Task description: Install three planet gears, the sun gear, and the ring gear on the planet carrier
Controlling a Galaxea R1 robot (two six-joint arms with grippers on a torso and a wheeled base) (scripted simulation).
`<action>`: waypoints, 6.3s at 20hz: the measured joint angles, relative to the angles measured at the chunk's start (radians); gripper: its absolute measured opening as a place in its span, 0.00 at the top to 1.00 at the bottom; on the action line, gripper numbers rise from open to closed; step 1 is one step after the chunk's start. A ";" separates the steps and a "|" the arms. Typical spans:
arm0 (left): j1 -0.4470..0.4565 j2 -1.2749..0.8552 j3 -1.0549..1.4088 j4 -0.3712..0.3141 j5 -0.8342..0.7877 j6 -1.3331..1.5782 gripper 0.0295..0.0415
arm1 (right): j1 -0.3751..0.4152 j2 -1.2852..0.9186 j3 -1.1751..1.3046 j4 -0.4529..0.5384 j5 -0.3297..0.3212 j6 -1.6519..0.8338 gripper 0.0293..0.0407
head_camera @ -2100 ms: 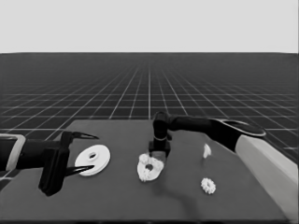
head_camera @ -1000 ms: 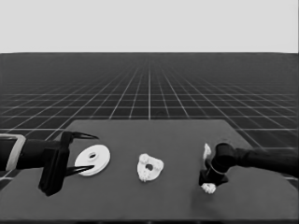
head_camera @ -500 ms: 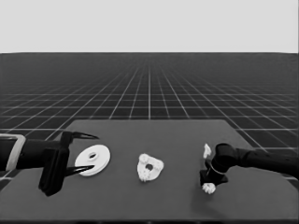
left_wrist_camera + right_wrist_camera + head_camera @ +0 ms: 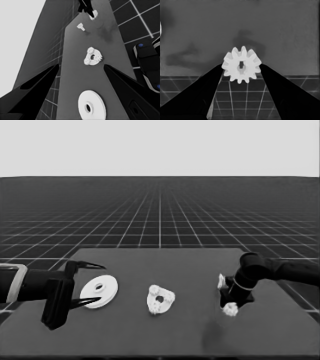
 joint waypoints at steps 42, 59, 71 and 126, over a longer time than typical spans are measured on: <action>0.000 0.000 0.000 0.000 0.000 0.000 0.25 | -0.088 0.939 -0.838 -0.079 0.000 0.302 0.86; 0.000 0.000 0.000 0.000 0.000 0.000 0.25 | -0.095 0.938 -0.840 -0.079 0.000 0.480 0.86; 0.000 0.000 0.000 0.000 0.000 0.000 0.25 | -0.095 0.938 -0.840 -0.079 0.000 0.606 0.86; 0.000 0.000 0.000 0.000 0.000 0.000 0.25 | -0.095 0.938 -0.840 -0.079 0.000 1.153 0.21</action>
